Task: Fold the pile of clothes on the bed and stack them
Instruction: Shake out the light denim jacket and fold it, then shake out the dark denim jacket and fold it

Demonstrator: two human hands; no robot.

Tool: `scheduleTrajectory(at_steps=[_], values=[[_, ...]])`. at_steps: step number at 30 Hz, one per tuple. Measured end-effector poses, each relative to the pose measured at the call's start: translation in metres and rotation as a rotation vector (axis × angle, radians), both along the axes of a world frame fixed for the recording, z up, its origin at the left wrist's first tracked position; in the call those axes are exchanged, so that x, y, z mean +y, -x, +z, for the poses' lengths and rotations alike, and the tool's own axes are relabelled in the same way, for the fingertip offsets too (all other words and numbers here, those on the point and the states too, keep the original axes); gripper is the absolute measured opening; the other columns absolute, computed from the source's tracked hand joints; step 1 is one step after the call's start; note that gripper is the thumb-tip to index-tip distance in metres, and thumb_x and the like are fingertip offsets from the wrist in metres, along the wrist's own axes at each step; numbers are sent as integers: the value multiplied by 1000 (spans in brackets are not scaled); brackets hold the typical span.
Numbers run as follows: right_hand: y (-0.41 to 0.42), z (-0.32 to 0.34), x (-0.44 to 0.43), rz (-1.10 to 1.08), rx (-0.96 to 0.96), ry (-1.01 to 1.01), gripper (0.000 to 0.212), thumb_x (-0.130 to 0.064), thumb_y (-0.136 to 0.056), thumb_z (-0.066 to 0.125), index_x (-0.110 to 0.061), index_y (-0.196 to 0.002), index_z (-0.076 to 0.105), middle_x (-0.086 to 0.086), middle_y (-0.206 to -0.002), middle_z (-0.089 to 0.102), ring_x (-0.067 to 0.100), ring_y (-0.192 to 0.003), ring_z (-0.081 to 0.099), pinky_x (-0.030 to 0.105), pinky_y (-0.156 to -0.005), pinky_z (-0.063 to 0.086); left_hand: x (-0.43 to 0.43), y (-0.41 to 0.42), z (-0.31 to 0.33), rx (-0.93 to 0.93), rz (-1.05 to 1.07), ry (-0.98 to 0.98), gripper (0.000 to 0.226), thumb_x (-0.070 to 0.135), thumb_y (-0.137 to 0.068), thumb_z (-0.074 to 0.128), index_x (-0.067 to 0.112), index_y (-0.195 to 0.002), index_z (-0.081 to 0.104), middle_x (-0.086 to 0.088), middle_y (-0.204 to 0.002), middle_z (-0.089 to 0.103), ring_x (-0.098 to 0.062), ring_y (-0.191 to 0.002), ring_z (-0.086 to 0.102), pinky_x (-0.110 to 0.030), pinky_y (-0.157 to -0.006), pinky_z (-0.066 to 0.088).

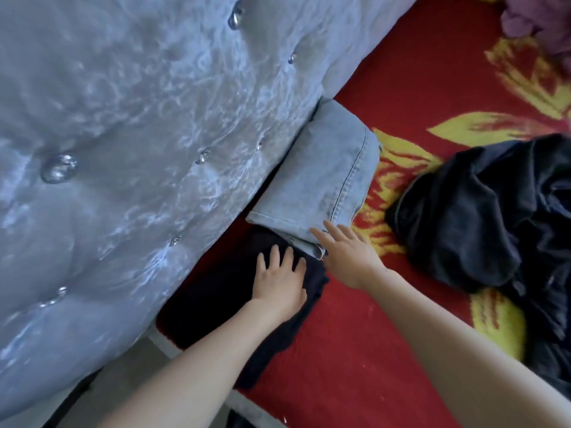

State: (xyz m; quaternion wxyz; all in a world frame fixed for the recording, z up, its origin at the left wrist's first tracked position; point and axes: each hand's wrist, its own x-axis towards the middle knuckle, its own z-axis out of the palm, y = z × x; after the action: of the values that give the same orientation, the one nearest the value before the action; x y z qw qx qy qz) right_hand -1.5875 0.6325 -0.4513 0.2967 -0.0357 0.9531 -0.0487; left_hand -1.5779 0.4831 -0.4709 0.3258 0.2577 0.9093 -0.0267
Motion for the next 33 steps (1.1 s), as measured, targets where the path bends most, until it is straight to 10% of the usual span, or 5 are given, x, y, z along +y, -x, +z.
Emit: scheduleTrajectory(at_steps=[33], values=[[-324, 241, 290, -549, 312, -188, 60, -25, -93, 45, -26, -148, 19, 1, -157, 11, 20, -142, 16, 34, -105, 32, 259, -137, 263, 412, -287, -94, 49, 36, -95, 38, 18, -140, 30, -11, -140, 35, -30, -129, 32, -41, -103, 30]])
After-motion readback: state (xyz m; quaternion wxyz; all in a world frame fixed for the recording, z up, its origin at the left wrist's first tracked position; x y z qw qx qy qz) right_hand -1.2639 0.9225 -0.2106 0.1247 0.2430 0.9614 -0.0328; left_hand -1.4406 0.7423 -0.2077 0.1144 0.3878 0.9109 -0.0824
